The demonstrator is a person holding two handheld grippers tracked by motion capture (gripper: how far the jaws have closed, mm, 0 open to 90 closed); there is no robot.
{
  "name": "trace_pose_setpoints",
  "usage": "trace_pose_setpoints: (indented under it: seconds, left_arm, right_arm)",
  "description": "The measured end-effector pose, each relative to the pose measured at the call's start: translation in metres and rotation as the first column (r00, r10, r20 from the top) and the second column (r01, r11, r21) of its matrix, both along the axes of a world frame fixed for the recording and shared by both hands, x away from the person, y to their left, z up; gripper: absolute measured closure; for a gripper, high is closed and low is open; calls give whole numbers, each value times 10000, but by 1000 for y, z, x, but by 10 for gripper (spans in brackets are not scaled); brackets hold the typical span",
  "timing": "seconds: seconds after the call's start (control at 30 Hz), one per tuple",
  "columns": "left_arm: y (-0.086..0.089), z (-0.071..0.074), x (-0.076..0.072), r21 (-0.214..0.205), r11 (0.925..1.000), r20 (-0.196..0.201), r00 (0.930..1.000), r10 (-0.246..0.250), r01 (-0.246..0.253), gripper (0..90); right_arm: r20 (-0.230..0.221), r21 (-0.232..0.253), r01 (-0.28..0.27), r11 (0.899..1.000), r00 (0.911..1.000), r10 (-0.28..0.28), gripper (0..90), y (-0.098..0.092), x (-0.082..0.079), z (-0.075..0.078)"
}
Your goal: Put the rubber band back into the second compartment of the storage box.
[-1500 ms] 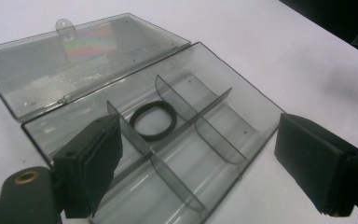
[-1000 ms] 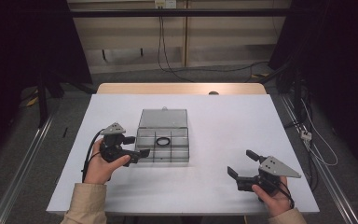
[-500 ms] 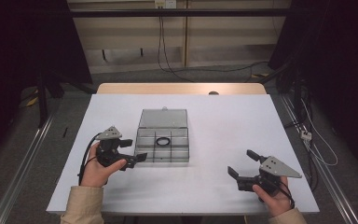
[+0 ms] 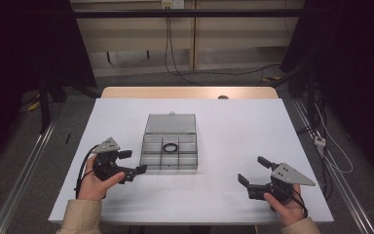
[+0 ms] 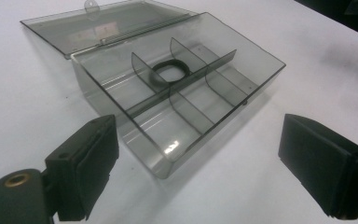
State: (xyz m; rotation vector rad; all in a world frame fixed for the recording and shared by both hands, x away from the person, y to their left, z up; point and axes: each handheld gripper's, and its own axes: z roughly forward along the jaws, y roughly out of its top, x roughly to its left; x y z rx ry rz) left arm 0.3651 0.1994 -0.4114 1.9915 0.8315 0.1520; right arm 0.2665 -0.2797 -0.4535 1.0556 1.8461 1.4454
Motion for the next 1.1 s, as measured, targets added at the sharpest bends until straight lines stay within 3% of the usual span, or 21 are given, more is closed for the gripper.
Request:
trace_pose_setpoints:
  seconds: [0.67, 1.1]
  left_arm:
    - [14, -12, -11, 65, 9998, 180, 9996, 210, -212, 107]
    - [24, -22, -18, 323, 9992, 216, 9995, 246, -253, 101]
  right_arm:
    - [8, -19, -12, 10000, 10000, 12, 54, 0, 0, 0]
    - [6, -22, -9, 10000, 10000, 9, 54, 0, 0, 0]
